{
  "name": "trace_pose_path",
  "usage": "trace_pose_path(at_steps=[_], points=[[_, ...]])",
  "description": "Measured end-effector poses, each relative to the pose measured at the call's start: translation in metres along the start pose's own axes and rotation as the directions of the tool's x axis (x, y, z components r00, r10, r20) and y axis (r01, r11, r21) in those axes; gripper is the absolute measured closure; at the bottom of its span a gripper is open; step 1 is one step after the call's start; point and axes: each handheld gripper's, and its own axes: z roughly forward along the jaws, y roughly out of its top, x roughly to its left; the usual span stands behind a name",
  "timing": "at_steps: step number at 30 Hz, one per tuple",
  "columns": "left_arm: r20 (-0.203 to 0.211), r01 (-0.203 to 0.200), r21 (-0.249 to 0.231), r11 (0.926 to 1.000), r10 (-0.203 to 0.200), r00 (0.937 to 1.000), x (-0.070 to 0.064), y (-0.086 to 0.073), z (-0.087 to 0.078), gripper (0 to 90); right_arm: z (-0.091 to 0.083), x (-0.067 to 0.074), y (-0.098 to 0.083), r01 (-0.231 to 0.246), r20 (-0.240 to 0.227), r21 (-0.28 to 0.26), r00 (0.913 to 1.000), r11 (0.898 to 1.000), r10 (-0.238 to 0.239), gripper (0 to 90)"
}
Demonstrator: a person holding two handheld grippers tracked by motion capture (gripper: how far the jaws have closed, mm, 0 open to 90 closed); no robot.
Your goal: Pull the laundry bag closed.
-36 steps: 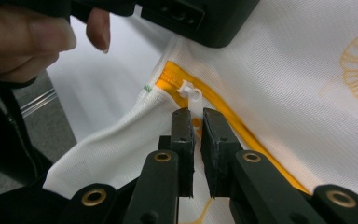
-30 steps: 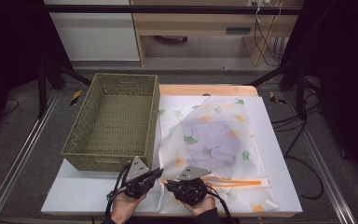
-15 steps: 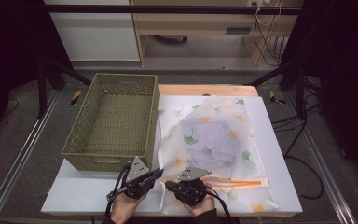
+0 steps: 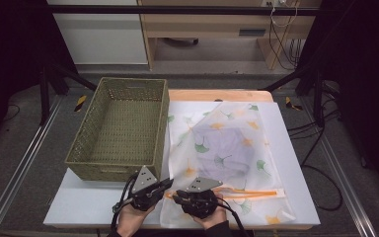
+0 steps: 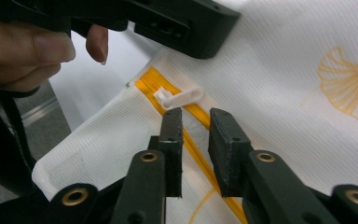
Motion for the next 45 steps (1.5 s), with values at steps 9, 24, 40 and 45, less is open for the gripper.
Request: trace_pose_path(at_steps=[9, 24, 40, 45], points=[[0.005, 0.000, -0.013, 0.9999, 0.000, 1.0000, 0.000, 0.001, -0.001, 88.1, 0.007, 0.001, 0.003, -0.032, -0.081, 0.002, 0.9962, 0.999, 0.032, 71.2], [0.015, -0.004, -0.017, 0.9998, 0.005, 0.9999, -0.001, 0.001, -0.002, 88.1, 0.004, -0.002, 0.001, -0.040, -0.029, 0.008, 0.9988, 0.999, 0.040, 82.5], [0.019, -0.006, -0.033, 0.9994, 0.006, 0.9998, -0.002, 0.002, -0.004, 88.1, 0.008, 0.004, -0.002, -0.005, -0.039, 0.004, 0.9992, 1.000, 0.005, 72.1], [0.024, -0.012, -0.034, 0.9993, 0.012, 0.9996, -0.004, 0.002, -0.004, 88.2, 0.017, 0.007, -0.003, 0.017, 0.005, 0.011, 0.9999, 1.000, -0.017, 77.8]])
